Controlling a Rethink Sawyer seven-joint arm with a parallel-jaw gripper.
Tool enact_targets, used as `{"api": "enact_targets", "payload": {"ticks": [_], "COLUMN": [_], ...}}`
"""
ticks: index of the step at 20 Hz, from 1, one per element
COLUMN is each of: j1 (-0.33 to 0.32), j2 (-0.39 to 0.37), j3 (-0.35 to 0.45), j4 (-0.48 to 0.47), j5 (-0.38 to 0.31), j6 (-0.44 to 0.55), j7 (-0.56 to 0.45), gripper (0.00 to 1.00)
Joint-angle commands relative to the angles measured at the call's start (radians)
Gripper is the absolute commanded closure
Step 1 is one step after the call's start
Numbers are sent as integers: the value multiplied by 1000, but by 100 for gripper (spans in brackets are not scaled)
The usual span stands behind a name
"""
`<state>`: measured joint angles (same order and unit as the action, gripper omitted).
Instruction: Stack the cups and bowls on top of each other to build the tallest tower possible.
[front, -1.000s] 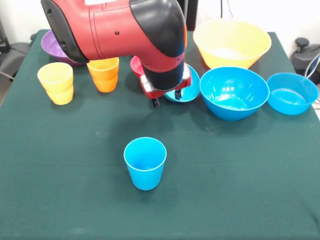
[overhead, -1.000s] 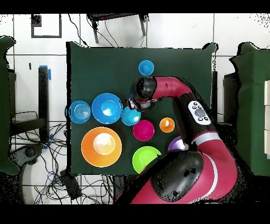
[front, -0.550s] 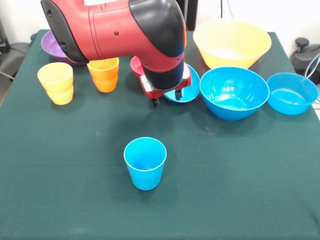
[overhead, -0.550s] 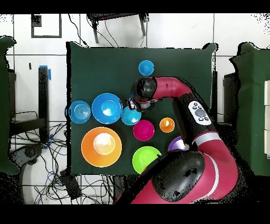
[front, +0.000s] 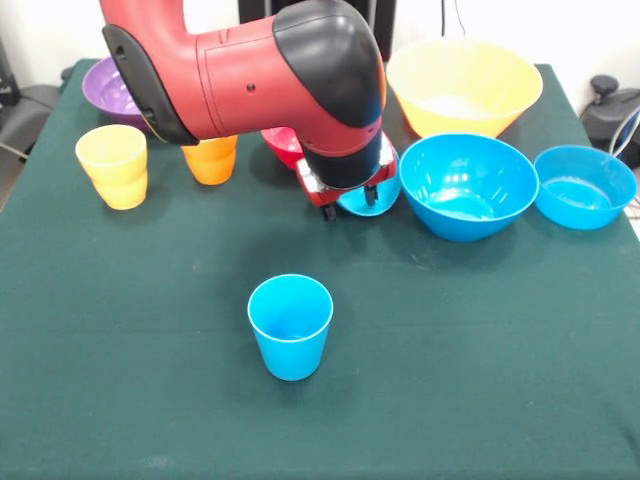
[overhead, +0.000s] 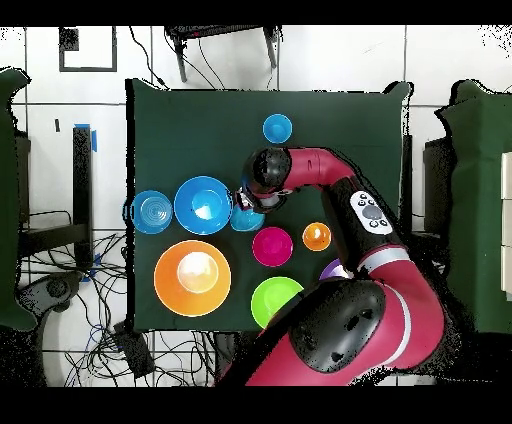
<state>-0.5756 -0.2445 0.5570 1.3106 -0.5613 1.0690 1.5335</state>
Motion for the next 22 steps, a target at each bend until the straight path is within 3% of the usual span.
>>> {"api": "enact_targets", "payload": {"ticks": [1,14,22], "j1": [17,1,-7], "j2": [51,28,-38], "j3": [27,6,3], "j4": [-4,51,92], "j5": [-123,-178,-172], "j6": [-47,-77,5], "j7": [-322,-331,-331], "gripper": [0,0,0]}}
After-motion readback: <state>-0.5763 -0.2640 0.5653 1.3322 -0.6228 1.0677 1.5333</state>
